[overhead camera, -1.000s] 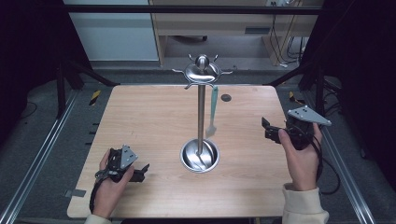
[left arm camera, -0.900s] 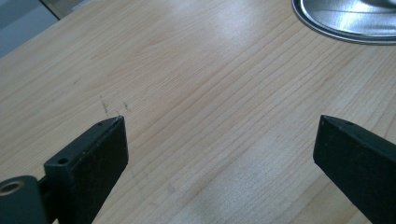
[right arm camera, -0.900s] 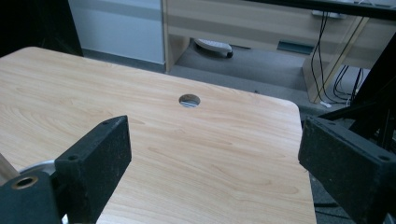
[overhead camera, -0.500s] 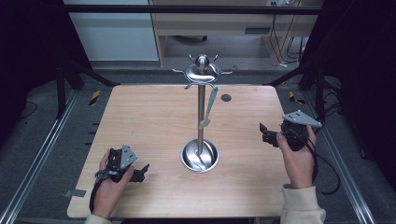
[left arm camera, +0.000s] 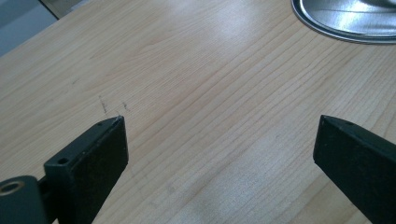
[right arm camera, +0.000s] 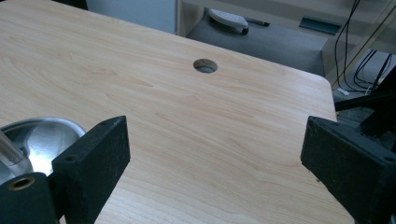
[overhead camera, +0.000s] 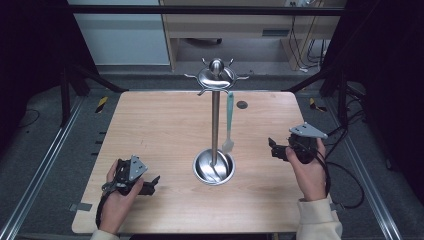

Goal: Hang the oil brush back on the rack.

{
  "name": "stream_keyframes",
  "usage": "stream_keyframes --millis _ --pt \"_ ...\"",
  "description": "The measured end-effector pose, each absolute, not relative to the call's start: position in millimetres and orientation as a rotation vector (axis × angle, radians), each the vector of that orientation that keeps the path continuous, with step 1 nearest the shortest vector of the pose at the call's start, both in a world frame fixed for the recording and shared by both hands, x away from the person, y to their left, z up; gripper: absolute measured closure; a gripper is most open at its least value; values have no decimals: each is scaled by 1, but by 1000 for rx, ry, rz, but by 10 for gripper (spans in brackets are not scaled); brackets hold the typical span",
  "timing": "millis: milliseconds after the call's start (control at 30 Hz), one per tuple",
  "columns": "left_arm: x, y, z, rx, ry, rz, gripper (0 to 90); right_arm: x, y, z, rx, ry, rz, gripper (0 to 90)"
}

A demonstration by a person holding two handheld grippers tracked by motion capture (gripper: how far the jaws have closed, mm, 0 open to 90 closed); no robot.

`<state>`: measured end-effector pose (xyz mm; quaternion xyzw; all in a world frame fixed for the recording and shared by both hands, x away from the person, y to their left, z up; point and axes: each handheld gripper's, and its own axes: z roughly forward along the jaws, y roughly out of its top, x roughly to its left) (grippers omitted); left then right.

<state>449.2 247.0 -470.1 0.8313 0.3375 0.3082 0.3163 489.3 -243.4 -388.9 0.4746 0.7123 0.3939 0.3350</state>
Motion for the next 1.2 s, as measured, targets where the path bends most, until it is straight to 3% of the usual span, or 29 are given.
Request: stream_keyframes --millis 567,1200 --pt "449 247 -470 2189 888 810 27 498 -217 -426 1243 1985 1019 90" --pt "449 246 -470 2194 888 813 28 508 -223 -464 1293 2027 1038 93"
